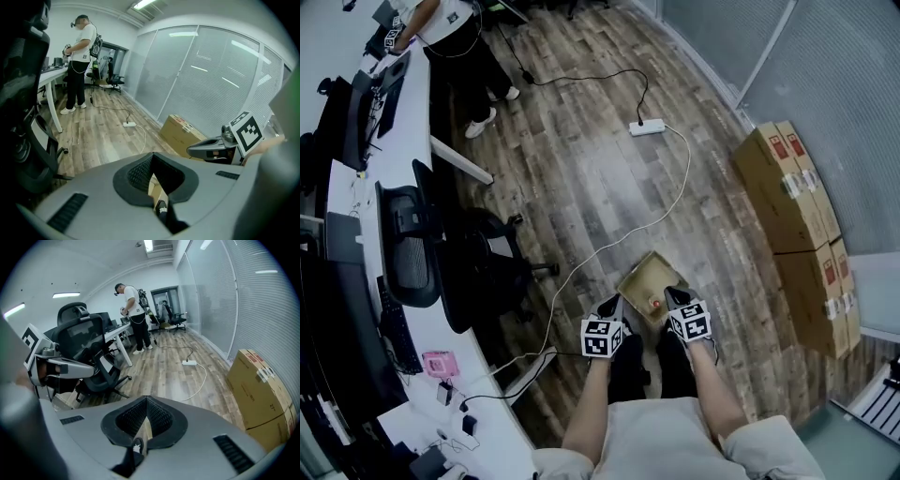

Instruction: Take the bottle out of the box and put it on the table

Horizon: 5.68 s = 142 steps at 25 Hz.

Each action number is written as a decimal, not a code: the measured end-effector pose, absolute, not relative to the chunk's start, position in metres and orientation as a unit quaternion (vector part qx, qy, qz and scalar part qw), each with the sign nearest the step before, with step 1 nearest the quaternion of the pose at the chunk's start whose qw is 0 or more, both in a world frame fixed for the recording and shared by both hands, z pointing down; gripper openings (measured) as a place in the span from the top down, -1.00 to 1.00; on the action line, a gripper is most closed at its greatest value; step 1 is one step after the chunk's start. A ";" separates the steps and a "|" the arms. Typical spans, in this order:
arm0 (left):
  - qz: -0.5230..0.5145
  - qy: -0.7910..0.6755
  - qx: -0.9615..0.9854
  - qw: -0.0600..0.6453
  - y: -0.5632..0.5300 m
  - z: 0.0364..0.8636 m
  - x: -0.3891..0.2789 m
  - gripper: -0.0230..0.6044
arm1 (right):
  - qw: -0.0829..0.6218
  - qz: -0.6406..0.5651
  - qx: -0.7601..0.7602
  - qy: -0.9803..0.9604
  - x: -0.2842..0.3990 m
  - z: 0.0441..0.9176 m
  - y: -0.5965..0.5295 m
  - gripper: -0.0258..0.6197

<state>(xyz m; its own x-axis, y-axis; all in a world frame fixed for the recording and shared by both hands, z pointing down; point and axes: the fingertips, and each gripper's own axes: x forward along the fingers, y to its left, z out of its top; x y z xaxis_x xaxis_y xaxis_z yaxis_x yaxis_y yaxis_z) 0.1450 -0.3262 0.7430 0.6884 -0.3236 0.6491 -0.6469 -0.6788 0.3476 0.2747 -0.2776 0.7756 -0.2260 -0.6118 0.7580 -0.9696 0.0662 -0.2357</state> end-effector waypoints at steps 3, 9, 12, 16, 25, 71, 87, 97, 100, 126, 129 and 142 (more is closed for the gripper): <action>0.285 -0.264 0.875 0.288 -0.340 0.760 0.145 0.88 | 0.239 0.377 0.582 -0.680 0.273 0.790 -0.282 0.80; 0.296 -0.244 0.875 0.297 -0.341 0.807 0.146 0.88 | 0.255 0.391 0.581 -0.666 0.265 0.837 -0.273 0.80; 0.300 -0.239 0.874 0.299 -0.340 0.836 0.149 0.88 | 0.265 0.395 0.582 -0.660 0.267 0.871 -0.272 0.80; 0.310 -0.232 0.872 0.300 -0.336 0.888 0.156 0.88 | 0.285 0.398 0.583 -0.648 0.277 0.933 -0.266 0.80; 0.353 -0.199 0.863 0.301 -0.291 1.025 0.166 0.88 | 0.335 0.432 0.554 -0.628 0.282 1.089 -0.214 0.80; 0.342 -0.204 0.865 0.304 -0.219 1.172 0.185 0.88 | 0.494 0.340 0.392 -0.698 0.252 1.244 -0.168 0.36; 0.313 -0.244 0.872 0.286 -0.235 1.000 0.140 0.88 | 0.496 0.289 0.378 -0.726 0.220 1.065 -0.196 0.36; 0.290 -0.277 0.876 0.268 -0.221 0.874 0.135 0.88 | 0.469 0.261 0.341 -0.772 0.203 0.928 -0.179 0.36; 0.290 -0.300 0.873 0.251 -0.210 0.834 0.126 0.88 | 0.469 0.237 0.300 -0.796 0.190 0.886 -0.163 0.36; 0.174 -0.598 0.748 0.230 -0.088 0.635 -0.049 0.88 | 0.497 -0.074 -0.071 -0.861 0.045 0.652 -0.139 0.36; 0.174 -0.626 0.724 0.231 -0.068 0.628 -0.082 0.88 | 0.482 -0.091 -0.105 -0.865 0.004 0.633 -0.130 0.36; 0.154 -0.716 0.645 0.218 -0.021 0.594 -0.239 0.88 | 0.411 -0.143 -0.220 -0.873 -0.184 0.565 -0.101 0.36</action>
